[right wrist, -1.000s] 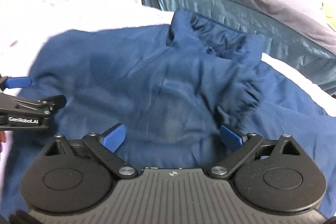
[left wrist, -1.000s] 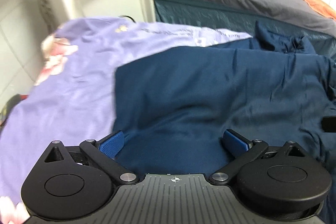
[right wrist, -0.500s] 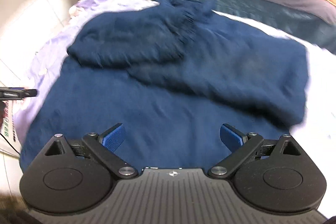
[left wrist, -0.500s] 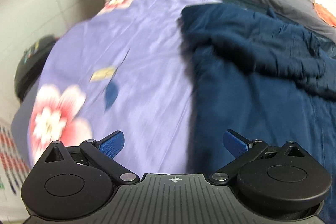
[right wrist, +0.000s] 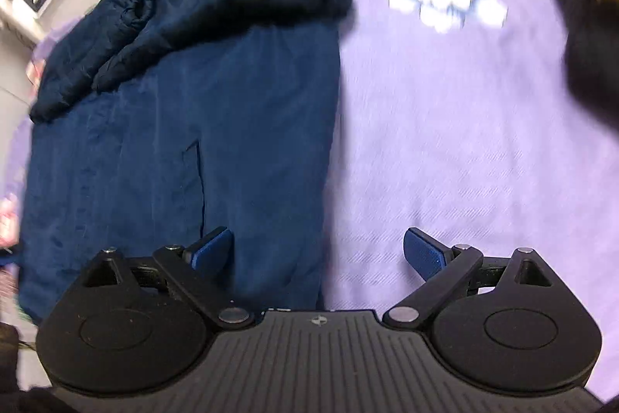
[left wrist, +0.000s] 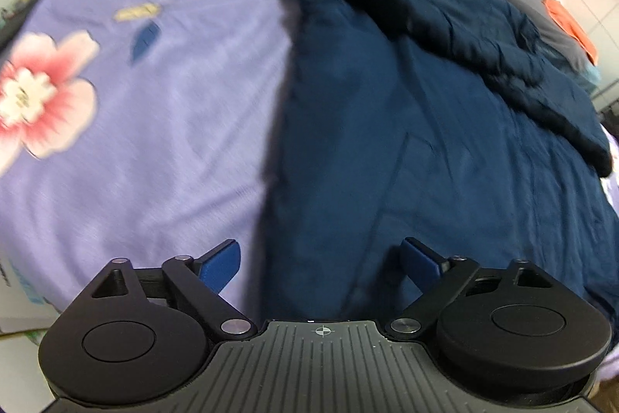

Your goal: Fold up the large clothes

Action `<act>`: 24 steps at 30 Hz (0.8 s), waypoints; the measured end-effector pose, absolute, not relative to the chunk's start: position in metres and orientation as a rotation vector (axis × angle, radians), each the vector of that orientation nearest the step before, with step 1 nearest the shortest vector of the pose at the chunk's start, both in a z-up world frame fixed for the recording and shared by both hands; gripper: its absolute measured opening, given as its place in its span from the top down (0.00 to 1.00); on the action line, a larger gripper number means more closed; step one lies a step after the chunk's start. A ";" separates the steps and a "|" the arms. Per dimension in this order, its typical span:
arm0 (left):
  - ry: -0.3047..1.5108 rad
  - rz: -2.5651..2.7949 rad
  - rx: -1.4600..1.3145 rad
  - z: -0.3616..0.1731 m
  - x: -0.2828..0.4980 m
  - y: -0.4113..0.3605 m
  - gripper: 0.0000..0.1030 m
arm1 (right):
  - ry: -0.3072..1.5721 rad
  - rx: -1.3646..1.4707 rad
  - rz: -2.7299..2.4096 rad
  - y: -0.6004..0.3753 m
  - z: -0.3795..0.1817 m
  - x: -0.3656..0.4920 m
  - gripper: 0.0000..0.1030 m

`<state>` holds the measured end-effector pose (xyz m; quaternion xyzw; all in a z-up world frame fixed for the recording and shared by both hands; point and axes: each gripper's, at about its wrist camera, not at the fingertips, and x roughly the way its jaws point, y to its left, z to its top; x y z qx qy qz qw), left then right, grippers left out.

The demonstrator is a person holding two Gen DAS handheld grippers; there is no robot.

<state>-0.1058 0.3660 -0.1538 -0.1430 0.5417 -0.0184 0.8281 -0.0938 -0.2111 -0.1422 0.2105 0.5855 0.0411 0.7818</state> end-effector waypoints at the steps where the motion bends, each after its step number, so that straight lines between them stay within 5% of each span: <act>1: 1.165 -0.054 -0.316 -0.157 -0.106 0.366 0.00 | 1.272 0.510 0.105 -0.213 -0.148 -0.095 0.10; 10: 1.161 -0.122 -0.391 -0.151 -0.123 0.367 0.00 | 1.272 0.689 0.288 -0.208 -0.146 -0.101 0.45; 15: 1.206 -0.096 -0.402 -0.162 -0.119 0.372 0.00 | 1.312 0.715 0.257 -0.219 -0.158 -0.096 0.40; 17: 1.204 -0.111 -0.393 -0.164 -0.120 0.368 0.00 | 1.327 0.735 0.242 -0.221 -0.165 -0.097 0.28; 24: 1.220 -0.155 -0.307 -0.162 -0.121 0.351 0.00 | 1.316 0.748 0.274 -0.214 -0.161 -0.102 0.39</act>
